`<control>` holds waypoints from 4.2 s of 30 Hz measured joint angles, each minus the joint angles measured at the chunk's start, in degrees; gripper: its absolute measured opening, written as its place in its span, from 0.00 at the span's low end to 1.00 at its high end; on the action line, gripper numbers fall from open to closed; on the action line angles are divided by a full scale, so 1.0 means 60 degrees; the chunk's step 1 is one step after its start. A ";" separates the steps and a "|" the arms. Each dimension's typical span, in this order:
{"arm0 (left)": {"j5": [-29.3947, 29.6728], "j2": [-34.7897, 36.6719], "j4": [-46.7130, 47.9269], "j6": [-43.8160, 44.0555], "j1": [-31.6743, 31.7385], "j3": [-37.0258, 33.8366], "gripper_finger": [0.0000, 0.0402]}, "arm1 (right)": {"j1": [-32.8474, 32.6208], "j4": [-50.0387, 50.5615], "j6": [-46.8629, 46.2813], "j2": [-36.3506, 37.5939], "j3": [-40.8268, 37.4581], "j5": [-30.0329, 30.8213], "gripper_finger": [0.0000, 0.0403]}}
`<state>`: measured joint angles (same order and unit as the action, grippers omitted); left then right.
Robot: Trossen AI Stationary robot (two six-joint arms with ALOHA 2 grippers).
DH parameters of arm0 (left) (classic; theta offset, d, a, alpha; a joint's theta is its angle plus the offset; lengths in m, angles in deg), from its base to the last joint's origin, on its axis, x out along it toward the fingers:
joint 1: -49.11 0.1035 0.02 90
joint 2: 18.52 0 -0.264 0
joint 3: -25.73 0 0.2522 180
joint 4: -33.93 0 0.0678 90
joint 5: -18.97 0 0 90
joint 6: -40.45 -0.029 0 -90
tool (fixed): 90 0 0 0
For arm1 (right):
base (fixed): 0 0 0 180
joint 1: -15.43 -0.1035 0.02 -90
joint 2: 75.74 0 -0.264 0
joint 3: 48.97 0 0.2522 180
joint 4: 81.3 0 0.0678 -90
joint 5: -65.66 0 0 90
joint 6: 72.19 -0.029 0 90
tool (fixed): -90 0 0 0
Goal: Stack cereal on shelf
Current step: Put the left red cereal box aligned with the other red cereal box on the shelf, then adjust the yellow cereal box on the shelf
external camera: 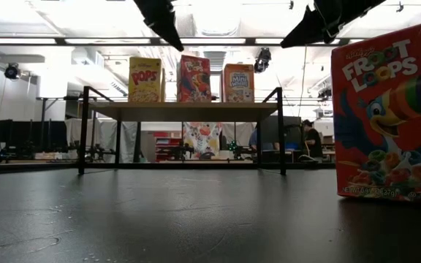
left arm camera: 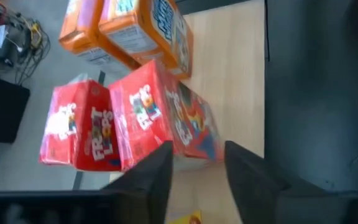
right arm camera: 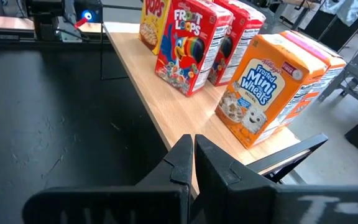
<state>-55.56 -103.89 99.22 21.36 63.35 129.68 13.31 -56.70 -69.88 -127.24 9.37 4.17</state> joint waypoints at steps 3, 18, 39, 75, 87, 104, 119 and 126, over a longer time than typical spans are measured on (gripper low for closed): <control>-0.0007 0.0000 0.0005 0.0064 -0.0014 -0.0002 0.17 | 0.0000 -0.0001 0.0052 0.0000 0.0000 0.0000 0.02; 0.0000 -0.0004 -0.0805 0.0370 -0.0012 -0.0904 0.00 | 0.0000 -0.0002 0.0051 0.0000 0.0000 0.0000 0.02; 0.0717 -0.0004 -0.1320 -0.0054 0.0144 -0.1177 0.00 | -0.0002 -0.0001 0.0051 0.0000 0.0000 0.0000 0.02; 0.1779 0.0000 -0.3395 0.1784 -0.0934 -0.3439 0.00 | -0.0002 0.0002 0.0219 0.0000 -0.0004 0.0000 0.02; 0.2337 0.0000 -0.3828 0.1665 -0.0683 -0.3540 0.00 | 0.0001 0.0002 0.0219 0.0000 -0.0004 0.0000 0.02; 0.2096 0.0000 -0.4028 0.1560 -0.0644 -0.3727 0.00 | 0.0001 0.0002 0.0273 -0.0001 -0.0004 0.0000 0.02; 0.2065 0.0770 -0.3920 0.0795 -0.1806 -0.3271 0.00 | 0.0002 0.0013 0.0379 -0.0004 -0.0105 -0.0003 0.02; 0.3575 0.2115 -0.2226 0.1365 -0.2180 -0.3408 0.00 | 0.0002 -0.0023 0.0371 -0.0004 -0.0135 -0.0802 0.02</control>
<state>-34.11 -91.19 85.86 29.55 50.27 109.23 13.32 -56.84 -67.66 -127.26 8.56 -0.64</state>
